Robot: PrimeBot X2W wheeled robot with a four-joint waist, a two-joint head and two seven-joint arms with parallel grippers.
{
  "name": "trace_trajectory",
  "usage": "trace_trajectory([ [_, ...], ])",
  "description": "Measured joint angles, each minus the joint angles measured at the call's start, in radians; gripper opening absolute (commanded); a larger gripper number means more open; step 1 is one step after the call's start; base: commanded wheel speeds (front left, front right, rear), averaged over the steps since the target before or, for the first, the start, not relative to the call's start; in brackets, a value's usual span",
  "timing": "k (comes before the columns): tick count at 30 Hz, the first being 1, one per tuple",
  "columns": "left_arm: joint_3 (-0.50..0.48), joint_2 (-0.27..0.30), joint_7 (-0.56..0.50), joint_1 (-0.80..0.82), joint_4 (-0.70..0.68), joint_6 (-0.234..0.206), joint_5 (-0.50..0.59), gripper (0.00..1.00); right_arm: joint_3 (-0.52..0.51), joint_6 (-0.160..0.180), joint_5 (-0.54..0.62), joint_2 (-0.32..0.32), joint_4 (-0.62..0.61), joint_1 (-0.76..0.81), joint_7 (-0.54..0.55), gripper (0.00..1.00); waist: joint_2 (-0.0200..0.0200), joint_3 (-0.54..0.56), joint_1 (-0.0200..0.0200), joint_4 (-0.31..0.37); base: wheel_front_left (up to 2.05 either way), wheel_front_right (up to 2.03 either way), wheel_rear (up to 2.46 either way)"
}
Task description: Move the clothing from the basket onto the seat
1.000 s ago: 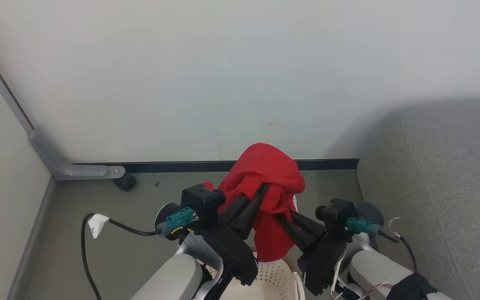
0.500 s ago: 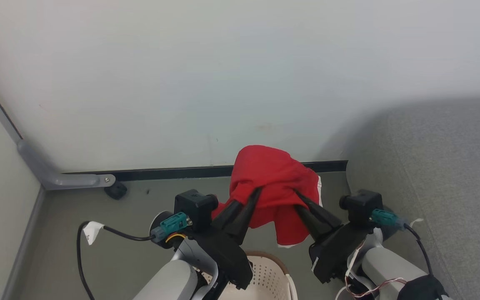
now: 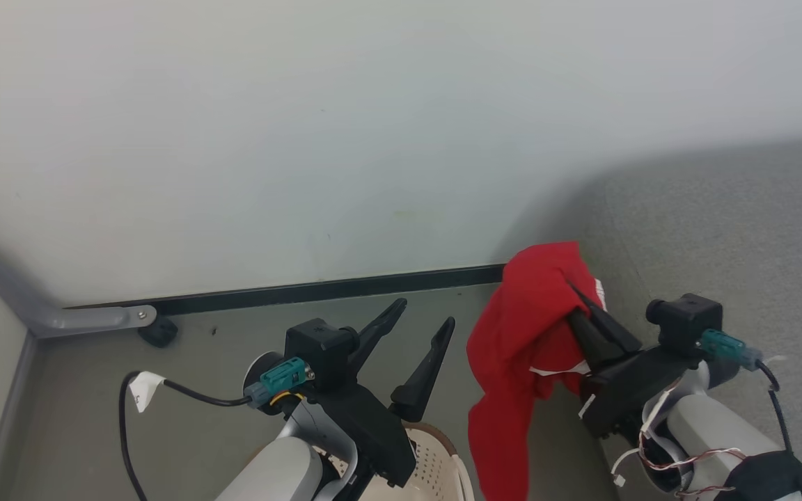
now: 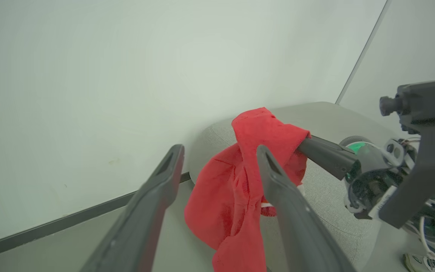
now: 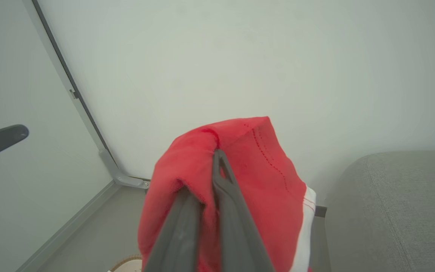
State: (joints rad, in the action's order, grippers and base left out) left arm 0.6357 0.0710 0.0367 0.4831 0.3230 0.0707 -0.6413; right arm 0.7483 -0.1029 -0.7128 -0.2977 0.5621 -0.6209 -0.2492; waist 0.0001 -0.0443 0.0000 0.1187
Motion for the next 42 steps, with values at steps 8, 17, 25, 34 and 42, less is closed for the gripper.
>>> trace_trajectory([
  [8,0.004,0.026,0.003,-0.023,-0.032,0.001,0.000,1.00,-0.091,0.025,0.010,-0.064,-0.069,0.038,0.000,0.00,0.0000,0.001,0.0000,0.053,0.00,0.00,0.00],
  [17,0.011,0.055,0.019,-0.025,-0.069,0.010,0.012,1.00,-0.173,0.051,0.031,-0.105,-0.166,0.100,0.000,0.00,0.0000,-0.002,0.0000,0.135,0.00,0.00,0.00],
  [25,0.016,0.075,0.023,-0.025,-0.074,0.009,0.035,1.00,-0.226,0.060,0.047,-0.117,-0.226,0.146,0.000,0.00,0.0000,-0.009,0.0000,0.215,0.00,0.00,0.00],
  [34,0.020,0.088,0.028,-0.025,-0.081,0.008,0.048,1.00,-0.273,0.065,0.072,-0.119,-0.275,0.186,0.000,0.00,0.0000,-0.021,0.0000,0.305,0.00,0.00,0.00],
  [42,0.025,0.089,0.028,-0.024,-0.079,0.007,0.058,1.00,-0.313,0.065,0.084,-0.120,-0.305,0.206,0.000,0.00,0.0000,-0.035,0.0000,0.360,0.00,0.00,0.00],
])
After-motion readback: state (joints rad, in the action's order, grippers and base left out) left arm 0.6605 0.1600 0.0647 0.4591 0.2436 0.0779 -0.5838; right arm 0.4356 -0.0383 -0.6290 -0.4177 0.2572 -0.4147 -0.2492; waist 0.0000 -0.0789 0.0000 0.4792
